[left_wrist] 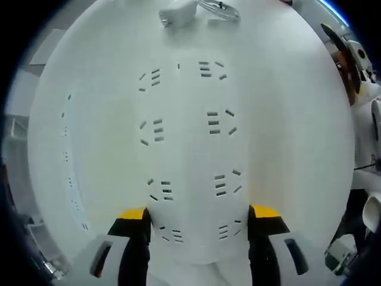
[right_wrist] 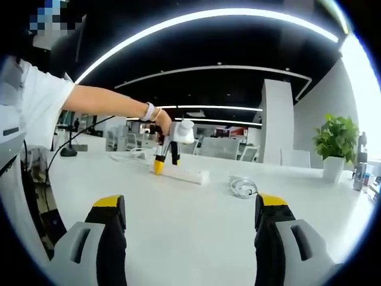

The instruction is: Straighten the power strip on the desk, plug the charger into it

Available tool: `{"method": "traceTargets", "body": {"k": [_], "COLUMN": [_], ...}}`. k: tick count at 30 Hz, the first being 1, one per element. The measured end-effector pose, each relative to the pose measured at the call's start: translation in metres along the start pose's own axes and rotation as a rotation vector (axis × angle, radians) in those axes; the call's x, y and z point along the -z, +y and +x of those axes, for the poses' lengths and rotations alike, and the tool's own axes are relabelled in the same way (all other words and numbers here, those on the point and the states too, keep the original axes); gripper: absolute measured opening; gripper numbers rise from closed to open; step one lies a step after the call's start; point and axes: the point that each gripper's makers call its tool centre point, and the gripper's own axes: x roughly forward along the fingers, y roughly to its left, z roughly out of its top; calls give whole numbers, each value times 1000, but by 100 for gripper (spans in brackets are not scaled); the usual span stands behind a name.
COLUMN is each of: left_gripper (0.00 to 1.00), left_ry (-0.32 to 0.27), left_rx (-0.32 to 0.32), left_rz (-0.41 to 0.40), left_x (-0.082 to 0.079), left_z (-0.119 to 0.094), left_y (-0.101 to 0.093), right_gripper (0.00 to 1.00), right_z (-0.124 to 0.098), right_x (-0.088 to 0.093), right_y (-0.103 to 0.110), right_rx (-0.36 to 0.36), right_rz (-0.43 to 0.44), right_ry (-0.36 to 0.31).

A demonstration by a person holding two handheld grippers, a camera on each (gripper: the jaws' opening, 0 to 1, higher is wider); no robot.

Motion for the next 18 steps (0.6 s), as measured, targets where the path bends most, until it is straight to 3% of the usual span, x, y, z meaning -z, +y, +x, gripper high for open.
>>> {"method": "traceTargets", "body": {"k": [10, 15, 18], "left_gripper": [68, 78, 79], "left_ry": [17, 31, 43], "left_rx": [-15, -72, -79], "left_rz": [-5, 7, 7], "left_x": [-1, -2, -2], "left_z": [-1, -3, -3], "left_y": [-3, 2, 2], "right_gripper": [89, 89, 89], "right_z": [0, -1, -2], "right_x": [0, -1, -2], "right_y": [0, -4, -5], "right_rx": [-5, 1, 4], "right_rz": [3, -2, -1], "right_ry": [-1, -1, -4]}}
